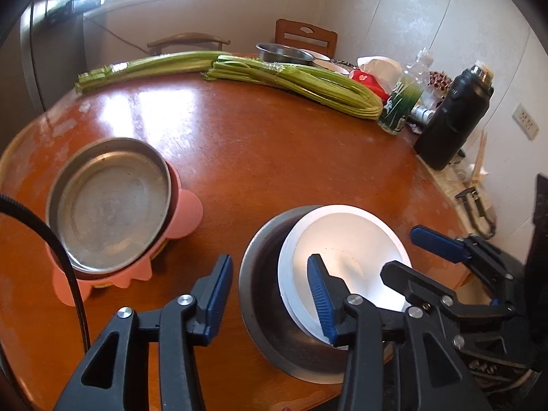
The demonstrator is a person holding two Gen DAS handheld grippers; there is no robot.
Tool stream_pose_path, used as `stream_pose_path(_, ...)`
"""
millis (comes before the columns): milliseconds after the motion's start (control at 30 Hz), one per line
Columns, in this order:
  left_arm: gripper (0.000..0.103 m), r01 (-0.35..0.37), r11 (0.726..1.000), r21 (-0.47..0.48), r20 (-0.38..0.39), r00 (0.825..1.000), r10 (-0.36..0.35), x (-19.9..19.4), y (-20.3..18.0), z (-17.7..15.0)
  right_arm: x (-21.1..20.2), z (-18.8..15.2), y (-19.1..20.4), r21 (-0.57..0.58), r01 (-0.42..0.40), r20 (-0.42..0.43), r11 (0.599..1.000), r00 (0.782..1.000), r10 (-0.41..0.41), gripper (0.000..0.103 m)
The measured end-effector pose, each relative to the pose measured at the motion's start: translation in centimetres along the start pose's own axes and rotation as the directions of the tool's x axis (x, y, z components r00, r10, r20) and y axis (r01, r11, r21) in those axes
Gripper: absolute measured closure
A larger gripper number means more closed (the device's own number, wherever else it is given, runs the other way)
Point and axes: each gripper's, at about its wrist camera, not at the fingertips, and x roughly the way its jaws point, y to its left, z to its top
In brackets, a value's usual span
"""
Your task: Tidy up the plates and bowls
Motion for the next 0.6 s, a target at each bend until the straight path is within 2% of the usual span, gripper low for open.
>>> stream_pose_path(300, 0.054, 0.058, 0.997, -0.059, -0.028, 0.998, -0.059, 0.9, 1.8, -0.7, 1.3, -0.8, -1.9, 0.082, -0.025, -0.063, 0.996, 0.998, 0.03, 0.039)
stream_pose_path(600, 0.05, 0.091, 0.993, -0.074, -0.035, 0.995, -0.094, 1.1, 2.0, -1.1, 1.9, -1.5, -2.1, 0.103, -0.078, -0.091, 0.992, 0.992, 0.087, 0.039)
